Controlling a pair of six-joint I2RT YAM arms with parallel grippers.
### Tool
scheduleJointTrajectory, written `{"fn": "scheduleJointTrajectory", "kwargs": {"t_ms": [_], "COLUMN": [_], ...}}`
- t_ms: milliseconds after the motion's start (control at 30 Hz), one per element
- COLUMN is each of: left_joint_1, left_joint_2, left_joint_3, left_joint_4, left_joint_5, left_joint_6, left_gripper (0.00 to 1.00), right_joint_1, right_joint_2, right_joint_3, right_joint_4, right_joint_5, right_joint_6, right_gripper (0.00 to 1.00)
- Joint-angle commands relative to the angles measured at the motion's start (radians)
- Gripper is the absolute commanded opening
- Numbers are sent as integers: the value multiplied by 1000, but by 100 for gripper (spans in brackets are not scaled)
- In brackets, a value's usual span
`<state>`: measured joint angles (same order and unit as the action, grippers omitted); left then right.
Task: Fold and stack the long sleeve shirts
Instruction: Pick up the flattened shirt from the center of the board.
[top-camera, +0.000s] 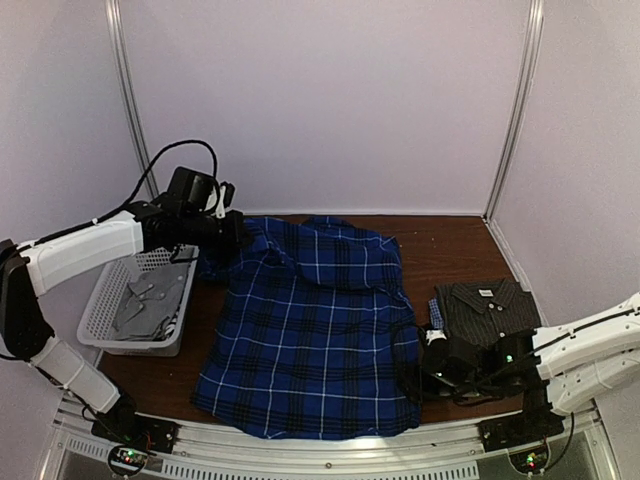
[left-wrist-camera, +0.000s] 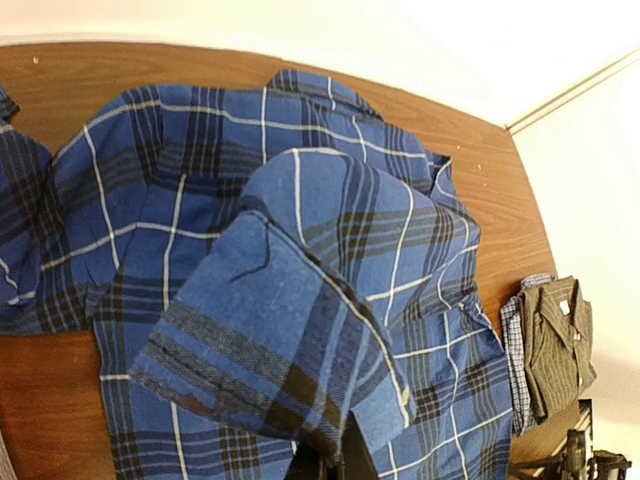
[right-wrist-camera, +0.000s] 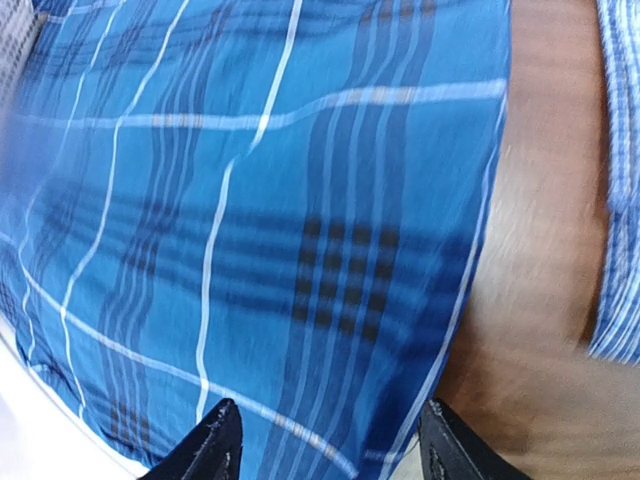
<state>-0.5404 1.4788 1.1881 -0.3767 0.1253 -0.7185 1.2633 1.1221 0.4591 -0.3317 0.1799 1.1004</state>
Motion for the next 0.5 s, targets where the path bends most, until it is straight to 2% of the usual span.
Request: {"fn": "scheduleJointTrajectory", "kwargs": {"t_ms": [0,267,367,467], "left_joint_1": [18,28,29,36], "left_joint_2": [-40,-51,-44,-35], "left_joint_3": [48,75,92,116], "left_joint_4": [-37,-63,-74,-87], "left_joint_5": [-27,-25,-30,-31], "left_joint_6": [42,70,79,86], "left_gripper": [0,0,0,0], "right_joint_1": [71,172,205,237], "right_joint_2": [23,96,108,115], "right_joint_3": [-1,39,52,81], "right_joint_4": [-49,-81,-84,-114], "right_joint_5": [22,27,31,57], "right_joint_6": [95,173,199,232], "right_gripper": [61,51,43,31]}}
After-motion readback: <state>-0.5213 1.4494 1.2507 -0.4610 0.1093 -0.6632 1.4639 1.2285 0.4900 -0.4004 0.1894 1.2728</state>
